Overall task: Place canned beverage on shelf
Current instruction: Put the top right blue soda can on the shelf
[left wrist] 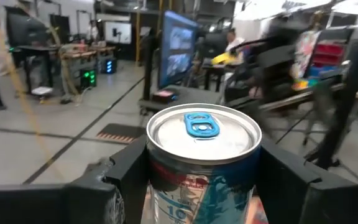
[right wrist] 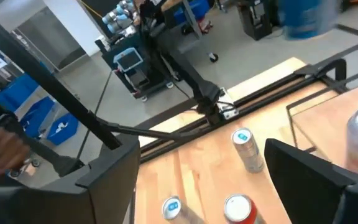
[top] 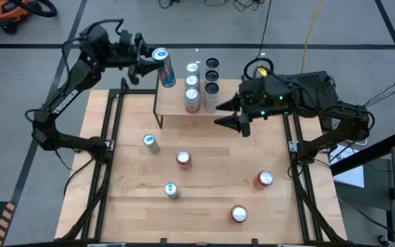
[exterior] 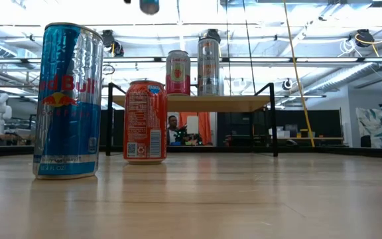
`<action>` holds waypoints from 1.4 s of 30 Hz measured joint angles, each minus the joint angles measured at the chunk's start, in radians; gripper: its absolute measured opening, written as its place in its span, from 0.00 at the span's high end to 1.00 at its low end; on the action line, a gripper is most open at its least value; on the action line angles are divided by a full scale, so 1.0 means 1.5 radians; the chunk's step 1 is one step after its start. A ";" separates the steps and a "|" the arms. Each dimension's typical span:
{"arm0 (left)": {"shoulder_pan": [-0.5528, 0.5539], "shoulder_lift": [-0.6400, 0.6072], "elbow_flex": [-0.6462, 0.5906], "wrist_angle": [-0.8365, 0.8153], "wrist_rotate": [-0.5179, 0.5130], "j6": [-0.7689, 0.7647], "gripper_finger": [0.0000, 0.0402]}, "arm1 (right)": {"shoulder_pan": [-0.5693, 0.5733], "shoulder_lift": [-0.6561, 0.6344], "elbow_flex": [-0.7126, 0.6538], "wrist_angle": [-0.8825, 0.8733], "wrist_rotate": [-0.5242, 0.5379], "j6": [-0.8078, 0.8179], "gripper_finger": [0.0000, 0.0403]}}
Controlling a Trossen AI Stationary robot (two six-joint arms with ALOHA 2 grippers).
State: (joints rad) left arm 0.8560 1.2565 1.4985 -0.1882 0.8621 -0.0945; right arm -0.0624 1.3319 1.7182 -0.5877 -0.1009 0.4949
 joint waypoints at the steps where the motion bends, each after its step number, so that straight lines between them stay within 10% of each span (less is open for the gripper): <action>1: 0.017 0.006 -0.007 0.001 0.012 0.003 0.42 | 0.009 0.000 -0.002 -0.004 0.006 0.006 0.20; 24: 0.063 0.038 -0.032 0.037 -0.040 -0.060 0.41 | 0.005 -0.031 -0.016 0.074 0.050 -0.078 0.20; 42: 0.153 0.086 -0.122 0.126 0.081 0.138 0.40 | -0.009 -0.028 -0.016 0.114 0.070 -0.001 0.20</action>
State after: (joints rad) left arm 1.0854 1.3848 1.3161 0.0012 0.9841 0.1131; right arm -0.0760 1.2904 1.6947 -0.4168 0.0040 0.4932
